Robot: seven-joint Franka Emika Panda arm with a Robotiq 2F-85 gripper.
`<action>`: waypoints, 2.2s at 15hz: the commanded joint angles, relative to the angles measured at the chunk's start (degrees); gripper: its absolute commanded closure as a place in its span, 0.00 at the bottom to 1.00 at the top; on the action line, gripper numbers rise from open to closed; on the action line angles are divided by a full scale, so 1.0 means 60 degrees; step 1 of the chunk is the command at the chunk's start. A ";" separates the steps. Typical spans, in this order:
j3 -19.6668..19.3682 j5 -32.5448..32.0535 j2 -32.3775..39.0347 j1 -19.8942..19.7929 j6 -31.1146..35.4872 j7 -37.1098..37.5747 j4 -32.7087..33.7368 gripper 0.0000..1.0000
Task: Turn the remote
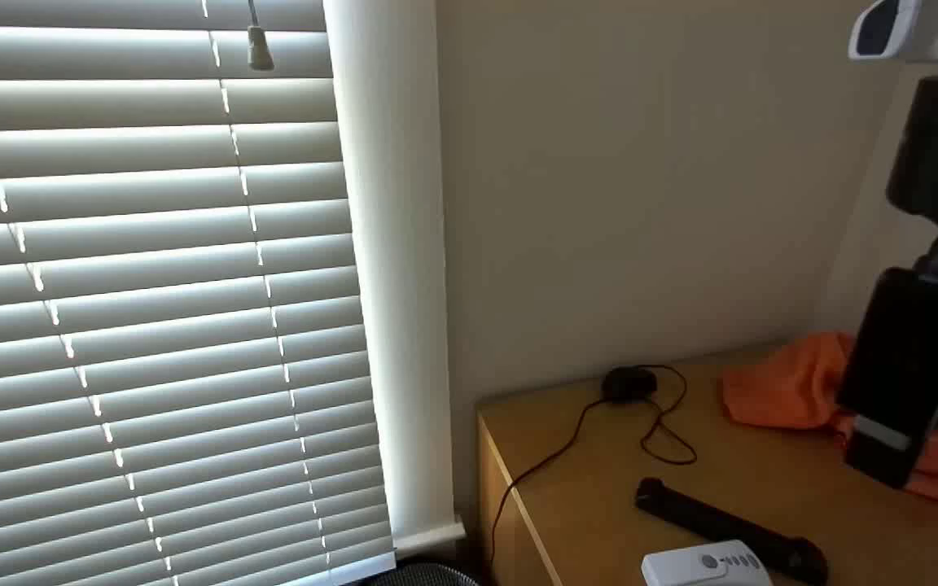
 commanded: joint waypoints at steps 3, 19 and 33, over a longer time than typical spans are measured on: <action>-0.0142 -0.0079 0.0034 0.0180 -0.0023 0.0073 0.0027 0.00; -0.1538 -0.2165 0.2643 -0.0901 0.2495 -0.1185 -0.0068 0.00; -0.2078 -0.1732 0.5383 -0.0904 0.3510 -0.3135 0.1246 0.00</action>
